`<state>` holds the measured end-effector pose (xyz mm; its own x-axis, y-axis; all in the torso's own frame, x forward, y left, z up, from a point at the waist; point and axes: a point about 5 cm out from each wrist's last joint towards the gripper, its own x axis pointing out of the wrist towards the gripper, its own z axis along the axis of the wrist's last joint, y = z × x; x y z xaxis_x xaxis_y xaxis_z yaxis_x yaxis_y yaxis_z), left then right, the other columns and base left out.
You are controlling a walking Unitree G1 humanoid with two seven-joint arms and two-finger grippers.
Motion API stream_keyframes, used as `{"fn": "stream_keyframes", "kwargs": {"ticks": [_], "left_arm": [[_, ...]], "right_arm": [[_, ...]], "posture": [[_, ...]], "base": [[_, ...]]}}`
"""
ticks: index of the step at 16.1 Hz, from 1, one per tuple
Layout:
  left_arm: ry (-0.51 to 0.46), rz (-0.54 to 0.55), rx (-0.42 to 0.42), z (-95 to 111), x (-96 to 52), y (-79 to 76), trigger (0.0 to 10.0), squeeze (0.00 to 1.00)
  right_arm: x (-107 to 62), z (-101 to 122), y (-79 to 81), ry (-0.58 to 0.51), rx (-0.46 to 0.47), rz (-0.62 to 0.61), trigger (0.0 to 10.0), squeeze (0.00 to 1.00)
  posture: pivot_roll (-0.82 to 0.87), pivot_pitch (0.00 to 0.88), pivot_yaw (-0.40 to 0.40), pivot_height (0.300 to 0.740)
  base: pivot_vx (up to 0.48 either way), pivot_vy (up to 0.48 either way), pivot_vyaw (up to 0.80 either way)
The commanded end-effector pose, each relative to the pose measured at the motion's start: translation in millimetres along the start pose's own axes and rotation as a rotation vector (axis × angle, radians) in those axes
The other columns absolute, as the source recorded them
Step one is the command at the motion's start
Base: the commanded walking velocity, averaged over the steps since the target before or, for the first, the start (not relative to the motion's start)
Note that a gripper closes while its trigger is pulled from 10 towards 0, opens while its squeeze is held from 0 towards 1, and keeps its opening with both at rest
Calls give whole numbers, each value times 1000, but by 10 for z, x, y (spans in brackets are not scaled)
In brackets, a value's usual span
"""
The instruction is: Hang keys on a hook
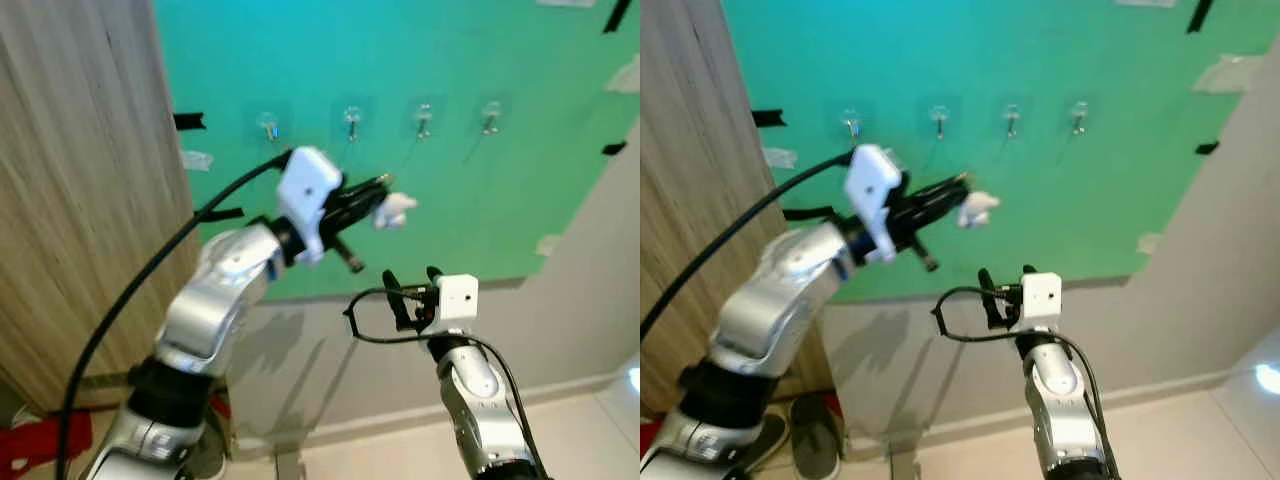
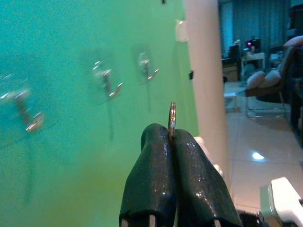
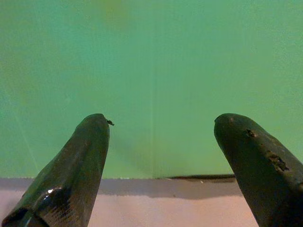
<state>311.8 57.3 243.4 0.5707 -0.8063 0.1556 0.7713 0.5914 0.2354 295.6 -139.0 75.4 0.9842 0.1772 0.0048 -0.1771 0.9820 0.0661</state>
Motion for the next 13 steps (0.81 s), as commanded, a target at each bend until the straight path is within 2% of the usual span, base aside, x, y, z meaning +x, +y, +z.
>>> {"fn": "stream_keyframes", "kwargs": {"ticks": [1,3,5,7,9,13], "left_arm": [[1,12,14,21,46,45,10000,0],[-7,105,-65,-11,125,174,10000,0],[-20,195,-101,-22,140,303,10000,0],[-48,234,-136,4,166,389,10000,0],[-97,220,-149,74,202,411,10000,0],[-127,175,-125,117,251,388,10000,0]], "right_arm": [[22,29,-22,-7,-1,-5,10000,0],[25,26,-15,-9,-2,-3,10000,0],[16,22,-21,-10,-2,-8,10000,0],[-4,9,-24,-8,-2,-11,10000,0],[-17,-1,-26,-6,-2,-14,10000,0],[-23,-3,-31,-6,-4,-19,10000,0]], "posture": [[-24,0,-43,740],[-33,0,-33,740],[-39,0,-28,740],[-44,0,-25,740],[-49,0,-22,740],[-54,0,-22,740]], "base": [[0,0,0],[0,0,0],[0,0,0],[0,0,0],[0,0,0],[0,0,0]]}}
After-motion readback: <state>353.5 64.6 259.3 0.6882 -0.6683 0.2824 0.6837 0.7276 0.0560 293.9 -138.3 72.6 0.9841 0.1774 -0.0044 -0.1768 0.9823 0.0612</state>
